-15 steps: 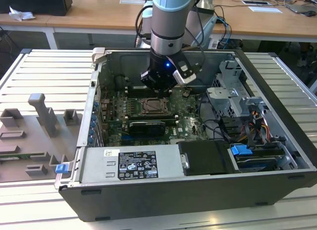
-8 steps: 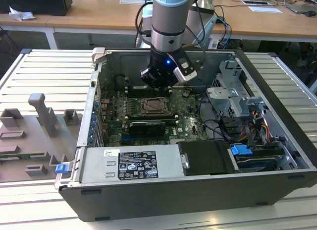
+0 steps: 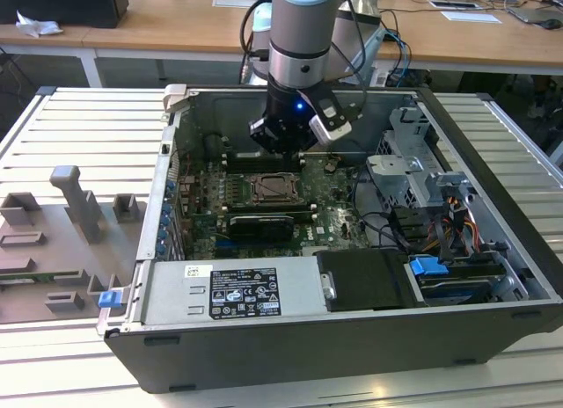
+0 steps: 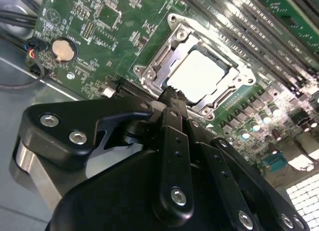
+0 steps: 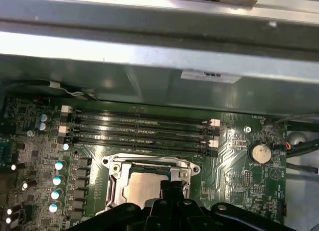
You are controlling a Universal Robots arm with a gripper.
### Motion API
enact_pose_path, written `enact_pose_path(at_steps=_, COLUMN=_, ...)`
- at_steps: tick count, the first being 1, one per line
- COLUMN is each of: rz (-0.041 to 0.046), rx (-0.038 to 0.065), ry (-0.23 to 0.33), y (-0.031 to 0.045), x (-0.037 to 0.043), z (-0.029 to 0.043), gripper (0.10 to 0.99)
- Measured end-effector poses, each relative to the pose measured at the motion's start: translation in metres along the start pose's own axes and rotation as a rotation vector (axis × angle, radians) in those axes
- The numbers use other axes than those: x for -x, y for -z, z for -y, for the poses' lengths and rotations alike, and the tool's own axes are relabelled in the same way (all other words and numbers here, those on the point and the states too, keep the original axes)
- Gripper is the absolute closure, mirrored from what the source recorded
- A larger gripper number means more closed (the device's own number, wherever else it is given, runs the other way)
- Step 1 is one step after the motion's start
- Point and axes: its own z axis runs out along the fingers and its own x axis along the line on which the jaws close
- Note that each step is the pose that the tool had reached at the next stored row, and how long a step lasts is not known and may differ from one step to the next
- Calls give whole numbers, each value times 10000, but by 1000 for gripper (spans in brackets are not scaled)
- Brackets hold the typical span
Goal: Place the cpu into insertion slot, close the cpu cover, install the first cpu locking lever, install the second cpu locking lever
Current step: 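Install the second cpu locking lever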
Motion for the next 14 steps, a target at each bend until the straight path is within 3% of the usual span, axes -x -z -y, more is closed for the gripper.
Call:
enact_pose_path(at_steps=6, rz=0, rx=0, ry=0, y=7, x=-10, z=114, gripper=980)
enact_pose_path(at_steps=14, rz=0, rx=-2, ry=0, y=27, x=-13, z=143, gripper=980)
